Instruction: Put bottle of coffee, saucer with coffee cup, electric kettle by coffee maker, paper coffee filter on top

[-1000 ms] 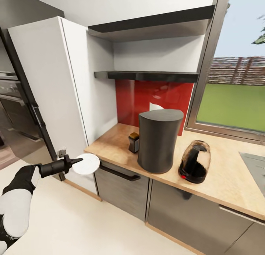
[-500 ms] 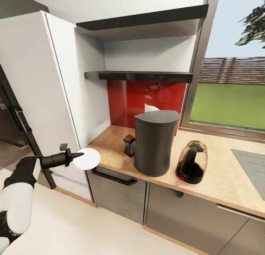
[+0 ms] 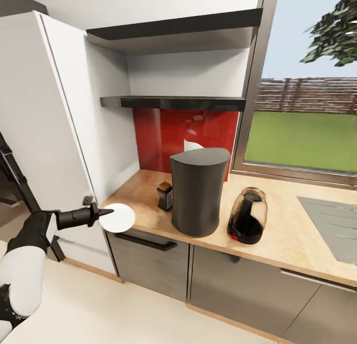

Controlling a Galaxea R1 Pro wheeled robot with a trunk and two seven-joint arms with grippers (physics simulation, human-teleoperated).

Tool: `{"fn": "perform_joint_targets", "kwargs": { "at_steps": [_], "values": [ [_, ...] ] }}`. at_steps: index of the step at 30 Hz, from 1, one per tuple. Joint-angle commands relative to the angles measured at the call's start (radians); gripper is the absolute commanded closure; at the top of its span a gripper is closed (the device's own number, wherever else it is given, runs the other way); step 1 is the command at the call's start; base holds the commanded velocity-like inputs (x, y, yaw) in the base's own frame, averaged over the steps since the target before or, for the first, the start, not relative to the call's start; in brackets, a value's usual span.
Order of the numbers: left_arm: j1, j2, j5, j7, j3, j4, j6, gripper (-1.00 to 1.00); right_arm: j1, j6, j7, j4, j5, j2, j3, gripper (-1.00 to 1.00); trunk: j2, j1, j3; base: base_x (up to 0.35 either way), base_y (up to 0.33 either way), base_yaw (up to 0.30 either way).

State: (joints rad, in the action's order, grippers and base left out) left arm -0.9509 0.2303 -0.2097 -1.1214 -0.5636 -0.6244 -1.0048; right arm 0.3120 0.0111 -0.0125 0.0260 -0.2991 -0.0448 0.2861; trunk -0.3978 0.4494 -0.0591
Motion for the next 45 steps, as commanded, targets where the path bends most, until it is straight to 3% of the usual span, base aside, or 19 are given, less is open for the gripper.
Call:
{"fn": "perform_joint_targets", "kwargs": {
  "at_steps": [1, 23, 30, 42, 45],
  "values": [
    [-0.001, 0.000, -0.008, 0.018, -0.007, -0.001, -0.006, 1.00, 0.001, 0.001, -0.001, 0.000, -0.009, 0.003, 0.008, -1.00, -0.002, 0.001, -0.002, 0.000, 0.000, -0.262],
    [0.004, 0.003, -0.010, 0.055, -0.006, 0.000, -0.003, 1.00, 0.001, 0.001, -0.003, 0.000, -0.009, 0.005, 0.009, -1.00, -0.002, 0.001, -0.002, 0.000, 0.000, -0.261],
    [0.006, 0.001, -0.006, 0.149, -0.013, 0.019, 0.006, 1.00, 0.001, 0.002, -0.003, 0.000, -0.005, 0.005, 0.011, -1.00, -0.002, 0.001, -0.002, 0.000, 0.000, -0.037],
    [0.009, 0.006, -0.006, 0.162, -0.013, 0.022, 0.009, 1.00, 0.001, 0.001, -0.003, 0.000, -0.005, 0.006, 0.011, -1.00, -0.002, 0.001, -0.002, 0.113, 0.000, 0.000],
    [0.032, 0.005, -0.004, 0.169, -0.014, 0.022, 0.011, 1.00, 0.001, 0.001, -0.003, 0.000, -0.005, 0.012, 0.012, -1.00, -0.002, 0.001, -0.002, 0.042, 0.000, 0.000]
  ]
}}
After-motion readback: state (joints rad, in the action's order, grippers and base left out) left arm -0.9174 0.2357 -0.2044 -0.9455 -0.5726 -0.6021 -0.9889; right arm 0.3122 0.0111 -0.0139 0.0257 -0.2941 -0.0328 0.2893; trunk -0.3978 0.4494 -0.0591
